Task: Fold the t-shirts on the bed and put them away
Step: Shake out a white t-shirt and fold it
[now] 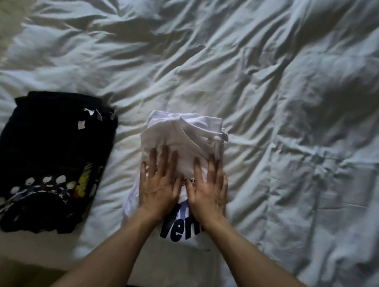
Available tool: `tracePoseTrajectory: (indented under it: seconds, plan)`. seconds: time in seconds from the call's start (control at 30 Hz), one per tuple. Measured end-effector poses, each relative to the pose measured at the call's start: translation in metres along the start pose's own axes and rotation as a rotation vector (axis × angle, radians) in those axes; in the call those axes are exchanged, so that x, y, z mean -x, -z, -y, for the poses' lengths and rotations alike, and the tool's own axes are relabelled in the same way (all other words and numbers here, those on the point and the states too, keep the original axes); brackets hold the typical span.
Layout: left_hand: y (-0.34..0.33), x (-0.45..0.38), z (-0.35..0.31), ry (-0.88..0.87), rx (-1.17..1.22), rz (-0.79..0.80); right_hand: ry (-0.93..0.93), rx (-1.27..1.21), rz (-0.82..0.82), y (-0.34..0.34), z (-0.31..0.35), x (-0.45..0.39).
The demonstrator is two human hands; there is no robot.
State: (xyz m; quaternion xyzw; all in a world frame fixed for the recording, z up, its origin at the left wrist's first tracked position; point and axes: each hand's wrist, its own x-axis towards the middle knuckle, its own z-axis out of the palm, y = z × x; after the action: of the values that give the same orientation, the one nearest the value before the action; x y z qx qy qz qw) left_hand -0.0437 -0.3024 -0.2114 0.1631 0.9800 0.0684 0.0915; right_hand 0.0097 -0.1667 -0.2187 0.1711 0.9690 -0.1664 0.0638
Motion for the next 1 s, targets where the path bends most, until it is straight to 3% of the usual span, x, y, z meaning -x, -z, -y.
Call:
tracePoseTrajectory:
  seconds: [0.13, 0.23, 0.3, 0.4, 0.47, 0.63, 0.73, 0.8, 0.9, 1.0]
  plan:
    - [-0.002, -0.012, 0.014, 0.016, 0.074, -0.012, 0.018, 0.025, 0.06, -0.003, -0.008, -0.012]
    - [0.011, -0.011, 0.016, -0.027, 0.118, -0.119, 0.012, 0.047, -0.068, 0.01, 0.002, -0.002]
    - [0.015, -0.021, 0.02, -0.201, 0.069, -0.173, 0.138, 0.051, -0.217, 0.014, 0.008, 0.011]
    - [0.008, -0.038, 0.026, -0.259, 0.017, -0.118, 0.297, 0.124, -0.167, 0.001, 0.006, 0.041]
    - [0.007, -0.034, 0.026, -0.246, 0.026, -0.067, 0.267, 0.169, -0.13, -0.011, 0.004, 0.058]
    - [0.033, 0.045, 0.029, -0.273, 0.197, -0.154, 0.07, 0.147, -0.096, -0.005, 0.022, 0.06]
    - [0.04, 0.098, 0.046, -0.121, 0.354, -0.173, -0.052, 0.04, -0.16, 0.008, 0.026, 0.069]
    - [0.036, 0.121, 0.062, -0.145, 0.38, -0.117, 0.08, 0.017, -0.183, 0.011, 0.022, 0.087]
    - [0.027, 0.13, 0.079, -0.298, 0.285, -0.019, 0.316, 0.084, -0.063, 0.008, 0.022, 0.113]
    - [0.03, 0.115, 0.072, -0.29, 0.269, -0.05, 0.273, 0.168, -0.007, -0.001, 0.035, 0.116]
